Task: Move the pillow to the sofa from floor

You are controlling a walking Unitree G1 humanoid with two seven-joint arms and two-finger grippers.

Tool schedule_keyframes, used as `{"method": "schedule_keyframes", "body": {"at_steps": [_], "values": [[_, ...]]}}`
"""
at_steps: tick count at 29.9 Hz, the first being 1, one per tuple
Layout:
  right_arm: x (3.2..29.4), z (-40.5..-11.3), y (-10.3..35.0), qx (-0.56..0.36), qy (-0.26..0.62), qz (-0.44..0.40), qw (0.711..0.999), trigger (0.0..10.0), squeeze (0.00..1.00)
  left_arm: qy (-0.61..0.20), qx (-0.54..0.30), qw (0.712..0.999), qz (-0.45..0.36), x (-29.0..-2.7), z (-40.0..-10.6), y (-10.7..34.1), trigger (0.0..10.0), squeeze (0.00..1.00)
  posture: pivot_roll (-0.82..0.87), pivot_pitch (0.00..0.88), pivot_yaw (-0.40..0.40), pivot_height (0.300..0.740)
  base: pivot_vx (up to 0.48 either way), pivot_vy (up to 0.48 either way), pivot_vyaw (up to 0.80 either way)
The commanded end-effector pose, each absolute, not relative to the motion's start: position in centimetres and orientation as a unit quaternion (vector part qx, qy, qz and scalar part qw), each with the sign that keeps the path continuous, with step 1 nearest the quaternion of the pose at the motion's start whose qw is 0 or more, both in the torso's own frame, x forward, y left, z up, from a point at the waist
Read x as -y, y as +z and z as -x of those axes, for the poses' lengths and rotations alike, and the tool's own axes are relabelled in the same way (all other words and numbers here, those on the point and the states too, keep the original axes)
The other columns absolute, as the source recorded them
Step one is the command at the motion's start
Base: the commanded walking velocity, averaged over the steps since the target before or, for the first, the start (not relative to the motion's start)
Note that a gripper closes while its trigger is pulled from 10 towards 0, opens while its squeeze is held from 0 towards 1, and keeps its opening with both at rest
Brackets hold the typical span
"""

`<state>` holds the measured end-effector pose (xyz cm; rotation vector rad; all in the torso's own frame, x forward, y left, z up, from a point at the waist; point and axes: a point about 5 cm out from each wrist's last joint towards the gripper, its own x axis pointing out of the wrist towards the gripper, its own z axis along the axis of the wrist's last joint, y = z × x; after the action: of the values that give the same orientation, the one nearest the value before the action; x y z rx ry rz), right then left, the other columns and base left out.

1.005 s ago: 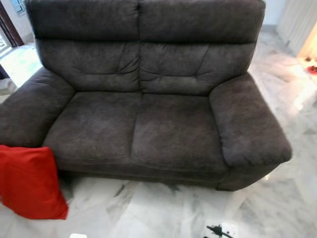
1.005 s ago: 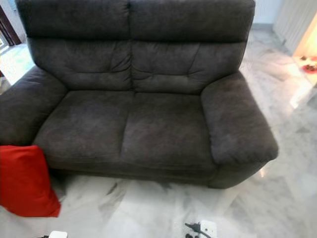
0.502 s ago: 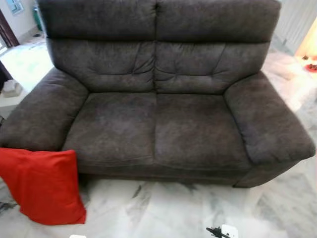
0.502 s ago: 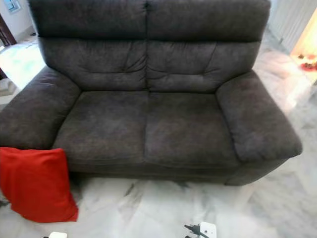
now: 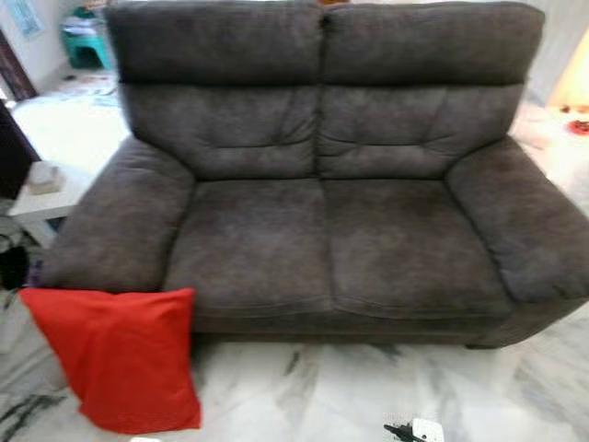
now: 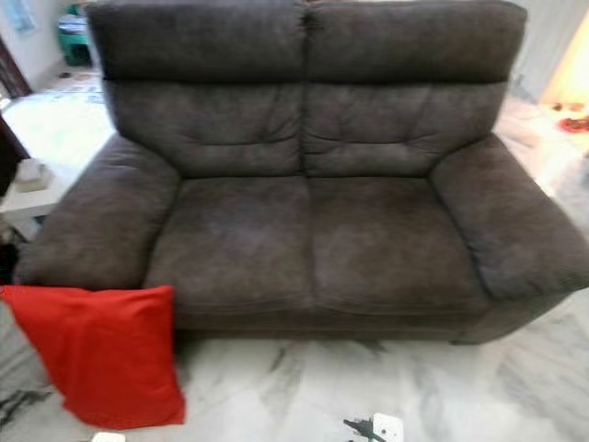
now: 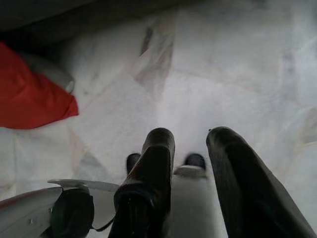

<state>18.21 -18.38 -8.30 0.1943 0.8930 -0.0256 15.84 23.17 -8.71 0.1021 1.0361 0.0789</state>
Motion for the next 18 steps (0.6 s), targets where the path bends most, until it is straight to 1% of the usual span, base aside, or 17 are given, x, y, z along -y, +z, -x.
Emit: {"method": "schedule_keyframes", "body": {"at_steps": [1,5,12,18], "values": [[18.58,-17.67,-8.55,-0.441,-0.012,-0.091,0.893,10.0,0.00,0.035,-0.509,0.859,-0.046,-22.87,-15.02,-9.12,10.0,0.00,-0.04,0.102,0.058,0.740,0.000,0.461,0.00],[18.38,-17.83,-8.47,-0.437,-0.003,-0.084,0.895,10.0,0.00,0.035,-0.508,0.859,-0.046,-22.87,-15.02,-9.13,10.0,0.00,-0.04,0.099,0.056,0.740,0.000,0.461,0.00],[18.31,-17.83,-8.46,-0.434,-0.004,-0.092,0.896,10.0,0.00,0.036,-0.508,0.859,-0.046,-22.91,-14.99,-9.13,10.0,0.00,-0.04,0.103,0.057,0.740,0.000,0.461,0.72],[18.19,-17.62,-8.57,-0.435,-0.008,-0.099,0.895,10.0,0.00,0.036,-0.509,0.859,-0.047,-23.00,-14.94,-9.12,10.0,0.00,-0.04,0.109,0.060,0.740,0.000,0.461,0.00]]}}
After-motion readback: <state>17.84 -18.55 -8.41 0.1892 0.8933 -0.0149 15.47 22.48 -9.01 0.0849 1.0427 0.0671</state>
